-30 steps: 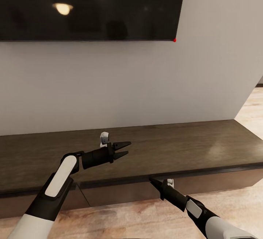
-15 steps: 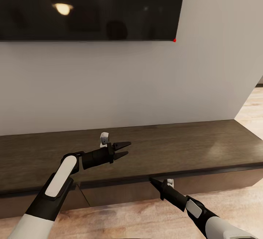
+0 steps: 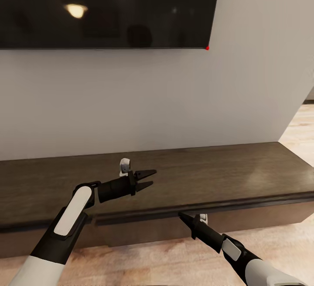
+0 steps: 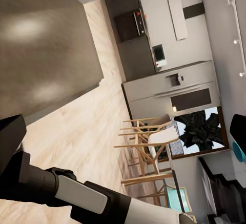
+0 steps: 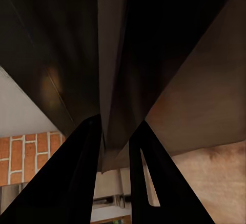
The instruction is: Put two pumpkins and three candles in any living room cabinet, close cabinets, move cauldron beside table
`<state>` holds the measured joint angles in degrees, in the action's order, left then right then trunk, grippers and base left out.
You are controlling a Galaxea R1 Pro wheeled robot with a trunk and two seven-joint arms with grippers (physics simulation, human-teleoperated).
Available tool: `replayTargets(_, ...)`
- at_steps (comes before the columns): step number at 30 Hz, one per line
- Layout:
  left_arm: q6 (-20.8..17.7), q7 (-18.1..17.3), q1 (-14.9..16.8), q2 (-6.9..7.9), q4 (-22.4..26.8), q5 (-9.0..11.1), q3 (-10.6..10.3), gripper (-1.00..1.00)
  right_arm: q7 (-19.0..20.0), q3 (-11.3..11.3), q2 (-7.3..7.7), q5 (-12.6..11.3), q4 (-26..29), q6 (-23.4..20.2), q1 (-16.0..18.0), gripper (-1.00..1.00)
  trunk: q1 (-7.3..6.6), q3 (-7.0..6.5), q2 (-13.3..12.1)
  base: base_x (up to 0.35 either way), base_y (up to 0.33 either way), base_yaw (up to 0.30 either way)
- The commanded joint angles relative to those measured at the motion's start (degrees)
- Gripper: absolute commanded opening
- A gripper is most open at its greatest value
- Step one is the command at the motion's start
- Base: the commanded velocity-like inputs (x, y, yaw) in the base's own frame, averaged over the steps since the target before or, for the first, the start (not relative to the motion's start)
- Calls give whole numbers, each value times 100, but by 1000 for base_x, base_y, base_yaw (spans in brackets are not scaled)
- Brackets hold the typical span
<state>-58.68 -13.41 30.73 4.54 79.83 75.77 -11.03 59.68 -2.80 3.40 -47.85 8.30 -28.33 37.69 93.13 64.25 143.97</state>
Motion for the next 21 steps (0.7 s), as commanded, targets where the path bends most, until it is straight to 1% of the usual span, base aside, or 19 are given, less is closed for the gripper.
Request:
replayTargets(1,-3,-60,4,3,-3,-54,-4,100,23,-98,2,-49,-3,-60,1,-100,-2,5,2,-47,0,0)
replayTargets(5,-3,-60,4,3,-3,-54,-4,100,24,-98,2,-49,-3,-62,1,-100,-2,5,2,-115,0,0)
replayTargets(12,-3,-59,4,3,-3,-54,-4,100,25,-98,2,-49,4,-59,1,-100,-2,5,2,-17,0,0)
replayTargets(16,-3,-58,4,3,-3,-54,-4,100,26,-98,2,-49,5,-64,1,-100,-2,5,2,-144,0,0)
replayTargets(21,-3,-57,4,3,-3,-54,-4,100,26,-98,2,-49,5,-63,1,-100,-2,5,2,-41,0,0)
